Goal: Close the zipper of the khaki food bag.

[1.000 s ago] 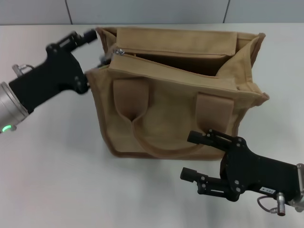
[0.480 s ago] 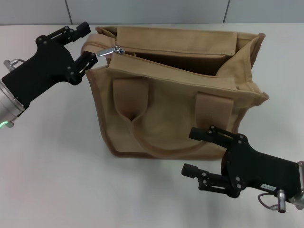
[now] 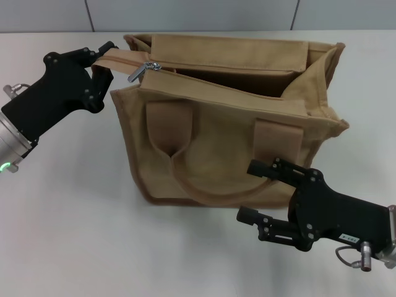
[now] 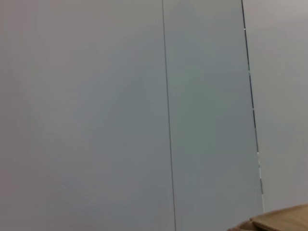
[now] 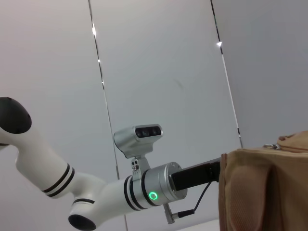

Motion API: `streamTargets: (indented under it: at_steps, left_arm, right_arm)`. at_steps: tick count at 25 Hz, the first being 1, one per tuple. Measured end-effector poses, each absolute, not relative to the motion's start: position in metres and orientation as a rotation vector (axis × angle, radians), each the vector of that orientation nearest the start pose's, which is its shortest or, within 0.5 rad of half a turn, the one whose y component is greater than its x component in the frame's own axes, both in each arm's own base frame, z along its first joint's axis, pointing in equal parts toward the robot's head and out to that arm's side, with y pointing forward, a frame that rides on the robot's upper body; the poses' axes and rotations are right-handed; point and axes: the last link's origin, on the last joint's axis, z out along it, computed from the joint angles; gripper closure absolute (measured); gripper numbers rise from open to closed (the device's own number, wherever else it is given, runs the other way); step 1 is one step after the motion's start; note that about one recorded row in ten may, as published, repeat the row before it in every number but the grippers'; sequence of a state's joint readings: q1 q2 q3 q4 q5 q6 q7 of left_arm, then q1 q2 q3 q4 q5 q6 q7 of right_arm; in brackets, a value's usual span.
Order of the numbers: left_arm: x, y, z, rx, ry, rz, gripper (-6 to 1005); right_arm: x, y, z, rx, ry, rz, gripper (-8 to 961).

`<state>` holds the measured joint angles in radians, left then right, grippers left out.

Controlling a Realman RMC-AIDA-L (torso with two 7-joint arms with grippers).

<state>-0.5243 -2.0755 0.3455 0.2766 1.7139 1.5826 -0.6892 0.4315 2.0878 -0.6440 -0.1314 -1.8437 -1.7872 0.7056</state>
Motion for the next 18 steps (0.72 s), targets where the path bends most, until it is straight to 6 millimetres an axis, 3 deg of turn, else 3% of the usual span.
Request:
streamTargets:
  at_steps: [10, 18]
  left_arm:
    - [-0.2706, 0.3215, -0.0041, -2.085, -0.205, -1.058, 966]
    - [-0.2691, 0.3234, -0.0035, -2.102, -0.34, -1.136, 981]
  right_arm:
    - [0.2634, 0.2301, -0.0585, -2.604, 0.359, 1.266, 170]
    - [0.2567, 0.2287, -0.0533, -2.574, 0.369, 1.362, 169]
